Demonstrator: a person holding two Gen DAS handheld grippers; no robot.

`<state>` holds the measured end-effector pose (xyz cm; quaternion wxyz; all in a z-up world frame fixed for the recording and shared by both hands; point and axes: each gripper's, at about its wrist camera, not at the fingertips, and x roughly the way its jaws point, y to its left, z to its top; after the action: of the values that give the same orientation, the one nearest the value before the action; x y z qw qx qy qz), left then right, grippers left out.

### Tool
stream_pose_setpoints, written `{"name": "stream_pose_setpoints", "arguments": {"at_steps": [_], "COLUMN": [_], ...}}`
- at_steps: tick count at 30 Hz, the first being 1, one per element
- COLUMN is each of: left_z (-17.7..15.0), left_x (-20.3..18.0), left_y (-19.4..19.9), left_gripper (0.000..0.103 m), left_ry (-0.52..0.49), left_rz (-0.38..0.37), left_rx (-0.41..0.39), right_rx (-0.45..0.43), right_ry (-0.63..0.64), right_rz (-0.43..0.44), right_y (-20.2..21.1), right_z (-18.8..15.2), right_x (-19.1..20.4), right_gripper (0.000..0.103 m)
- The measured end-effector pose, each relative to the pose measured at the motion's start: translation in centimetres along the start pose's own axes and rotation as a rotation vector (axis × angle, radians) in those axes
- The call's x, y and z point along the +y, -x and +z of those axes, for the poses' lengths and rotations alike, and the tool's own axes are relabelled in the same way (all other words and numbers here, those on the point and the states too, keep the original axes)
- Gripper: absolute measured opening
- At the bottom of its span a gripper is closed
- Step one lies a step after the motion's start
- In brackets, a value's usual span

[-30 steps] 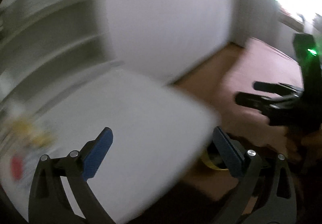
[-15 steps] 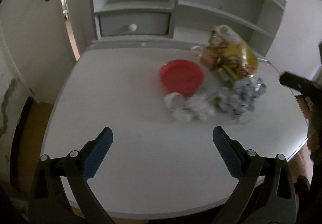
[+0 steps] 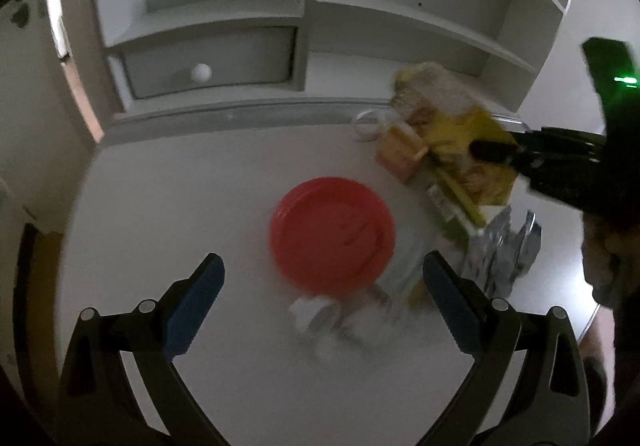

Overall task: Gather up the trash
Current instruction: 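Return to the desk and grasp the red plastic lid with the left gripper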

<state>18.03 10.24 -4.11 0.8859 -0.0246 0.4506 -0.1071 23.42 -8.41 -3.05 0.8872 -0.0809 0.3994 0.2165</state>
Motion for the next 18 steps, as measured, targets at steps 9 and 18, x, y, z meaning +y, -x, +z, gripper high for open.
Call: {"name": "stream_pose_setpoints", "arguments": {"at_steps": [9, 18], "left_z": [1.8, 1.6], "left_x": [-0.9, -1.2], "left_y": [-4.2, -4.6], "left_gripper": [0.096, 0.096], "left_ry": [-0.029, -0.047], "left_rz": [0.078, 0.096], "left_rx": [0.087, 0.106], "right_rx": [-0.075, -0.105], "right_ry": [0.005, -0.011], "right_rz": [0.047, 0.010], "right_y": [3.8, 4.3], "right_z": [-0.5, -0.4], "right_x": [-0.3, -2.0], "right_gripper": [0.002, 0.097]}}
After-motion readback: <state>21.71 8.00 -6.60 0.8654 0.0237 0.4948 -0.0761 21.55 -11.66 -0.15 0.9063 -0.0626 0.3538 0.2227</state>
